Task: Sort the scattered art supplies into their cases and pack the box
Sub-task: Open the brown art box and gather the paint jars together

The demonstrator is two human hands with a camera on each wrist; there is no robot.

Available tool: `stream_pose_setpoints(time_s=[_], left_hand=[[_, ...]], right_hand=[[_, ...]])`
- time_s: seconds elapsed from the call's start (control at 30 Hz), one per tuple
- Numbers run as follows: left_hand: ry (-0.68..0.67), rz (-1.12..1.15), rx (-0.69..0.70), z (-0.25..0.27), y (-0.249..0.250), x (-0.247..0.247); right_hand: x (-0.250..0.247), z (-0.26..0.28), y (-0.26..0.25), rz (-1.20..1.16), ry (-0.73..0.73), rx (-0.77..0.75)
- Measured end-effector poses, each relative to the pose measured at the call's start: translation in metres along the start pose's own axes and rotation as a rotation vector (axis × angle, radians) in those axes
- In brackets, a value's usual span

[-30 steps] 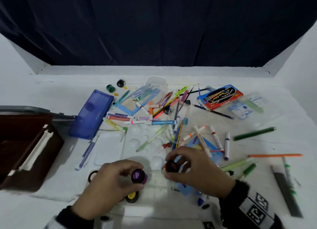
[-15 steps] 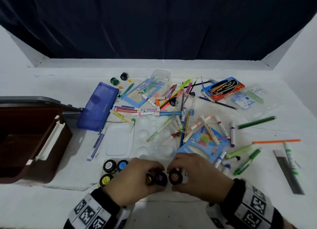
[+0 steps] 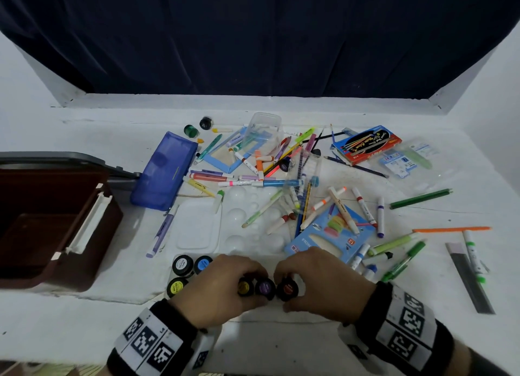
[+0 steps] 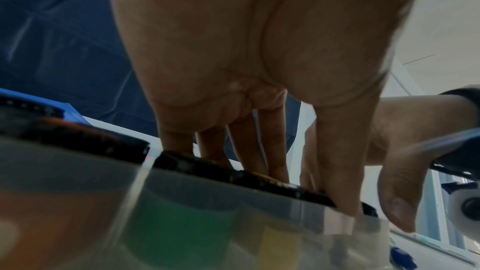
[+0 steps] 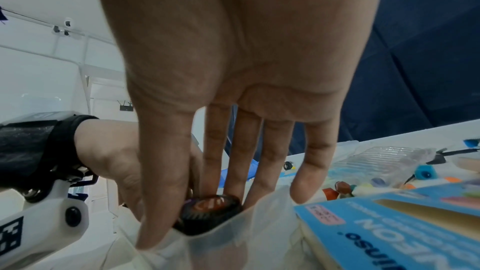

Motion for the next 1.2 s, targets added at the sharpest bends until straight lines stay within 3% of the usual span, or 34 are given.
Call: stream_pose_setpoints(time_s=[0.2, 0.37, 0.67, 0.8, 1.03, 1.2], left_hand=[[-0.055, -0.06, 0.029, -0.003, 0.003, 0.001], [-0.13, -0.23, 0.082, -0.008, 0.012, 0.002], [-0.26, -0.213, 0.134, -0.009, 0.015, 0.007], [-0.083, -0.022, 0.123, -0.002, 0.01, -0.014], [0.314, 0.282, -0.022, 0.0, -0.006, -0.068], [0.459, 0.396, -0.115, -0.001, -0.022, -0.091]], right_hand=[[0.0, -0.008, -0.005, 0.203, -0.048, -0.008], [0.006, -0.014, 0.0, 0.187, -0.104, 0.016], [0.006, -0.017, -0.002, 0.196, -0.141, -0.066], [-0.012, -0.021, 0.005, 0.017, -0.054, -0.072], [-0.08, -0.043, 0.027, -0.23, 0.472, -0.006], [-0.104, -0.09, 0.059, -0.133, 0.561, 0.053]])
Point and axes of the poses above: each hand's wrist, its own z-axis away from the middle knuckle, its own x-axis out of the palm, y = z × x, the point moved 9 cm from there along -z, towards the middle knuckle, and after that the axes turned 5 degrees about y, right-handed, at the moved point
